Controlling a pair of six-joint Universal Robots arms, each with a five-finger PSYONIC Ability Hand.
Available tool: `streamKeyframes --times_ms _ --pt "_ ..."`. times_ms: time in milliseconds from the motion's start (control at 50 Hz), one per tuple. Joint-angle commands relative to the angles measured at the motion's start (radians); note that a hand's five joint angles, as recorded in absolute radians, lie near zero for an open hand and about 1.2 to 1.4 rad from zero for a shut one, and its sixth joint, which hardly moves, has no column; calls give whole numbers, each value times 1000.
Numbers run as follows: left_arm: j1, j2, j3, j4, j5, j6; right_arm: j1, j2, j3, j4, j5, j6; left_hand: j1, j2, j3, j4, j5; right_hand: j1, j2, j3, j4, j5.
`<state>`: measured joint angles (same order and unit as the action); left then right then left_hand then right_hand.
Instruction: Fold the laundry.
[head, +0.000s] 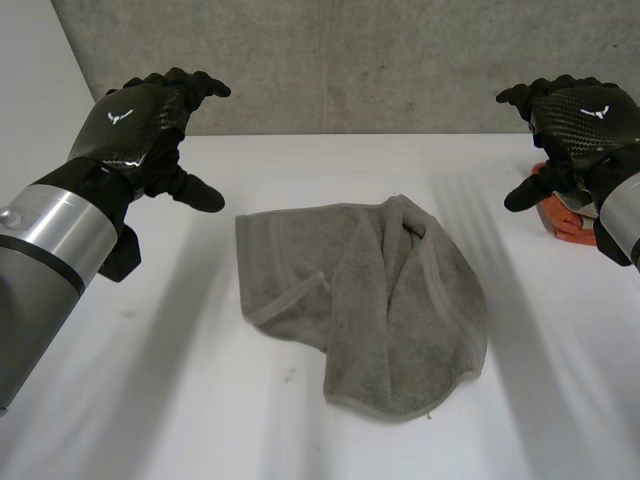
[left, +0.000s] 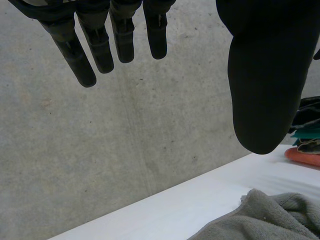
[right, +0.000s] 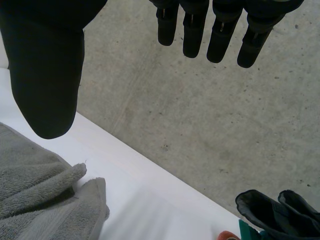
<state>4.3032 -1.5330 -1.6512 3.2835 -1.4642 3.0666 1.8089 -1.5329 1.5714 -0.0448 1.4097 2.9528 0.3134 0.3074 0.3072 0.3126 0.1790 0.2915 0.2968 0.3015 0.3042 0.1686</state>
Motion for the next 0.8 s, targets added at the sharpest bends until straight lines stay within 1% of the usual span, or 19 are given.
streamKeyframes --times_ms 20,140,240,260,320,340,400,420,480,500,540,560,620,640,680,720,800 --pt "-2 -4 -1 2 4 3 1 5 1 0 3 -3 -77 -71 -70 -76 -117 -117 -122 -127 -130 -169" --pt "-6 -15 -1 2 4 4 1 8 1 0 2 -8 -74 -68 -67 -73 -114 -117 -122 -127 -130 -169" --pt "-33 -52 4 19 30 17 1 11 -5 13 -9 -41 35 41 41 36 -5 -117 -122 -127 -130 -169" --pt "-49 -85 11 36 56 44 1 11 -8 17 -8 -58 67 73 73 68 27 -117 -122 -127 -130 -169" --pt "-77 -153 24 62 97 121 0 25 -1 43 -9 -147 94 100 100 95 54 -117 -122 -127 -130 -169" --pt "-98 -205 37 74 114 189 0 34 1 49 -8 -170 94 100 100 95 54 -117 -122 -127 -130 -169" --pt "-129 -283 66 79 119 309 1 65 27 66 0 -239 91 97 97 92 51 -117 -122 -127 -130 -169" --pt "-141 -342 91 79 116 381 3 68 38 68 2 -254 91 97 97 92 51 -117 -122 -127 -130 -169" --pt "-174 -461 169 68 113 492 -2 79 105 62 0 -293 94 100 100 95 54 -117 -122 -127 -130 -169" --pt "-184 -489 188 67 111 509 -5 79 125 57 0 -299 94 100 100 95 54 -117 -122 -127 -130 -169" --pt "-198 -542 226 64 108 531 -14 79 185 54 -12 -310 94 100 100 95 54 -117 -122 -127 -130 -169" --pt "-200 -596 264 61 101 538 -16 79 203 51 -15 -310 91 97 97 92 51 -117 -122 -127 -130 -169" --pt "-200 -667 321 58 91 540 -16 80 269 16 -58 -311 94 100 100 95 54 -117 -122 -127 -130 -169" --pt "-200 -714 364 51 84 541 -19 82 286 5 -69 -311 97 103 103 98 57 -117 -122 -127 -130 -169" --pt "-201 -749 398 45 77 543 -32 83 329 -23 -95 -311 117 123 123 118 77 -117 -122 -127 -130 -169" --pt "-206 -800 461 16 73 544 -61 82 360 -46 -113 -311 193 199 200 194 153 -117 -122 -127 -130 -169" --pt "-204 -863 539 -41 64 544 -103 82 386 -63 -135 -310 226 232 232 227 186 -117 -122 -127 -130 -169"
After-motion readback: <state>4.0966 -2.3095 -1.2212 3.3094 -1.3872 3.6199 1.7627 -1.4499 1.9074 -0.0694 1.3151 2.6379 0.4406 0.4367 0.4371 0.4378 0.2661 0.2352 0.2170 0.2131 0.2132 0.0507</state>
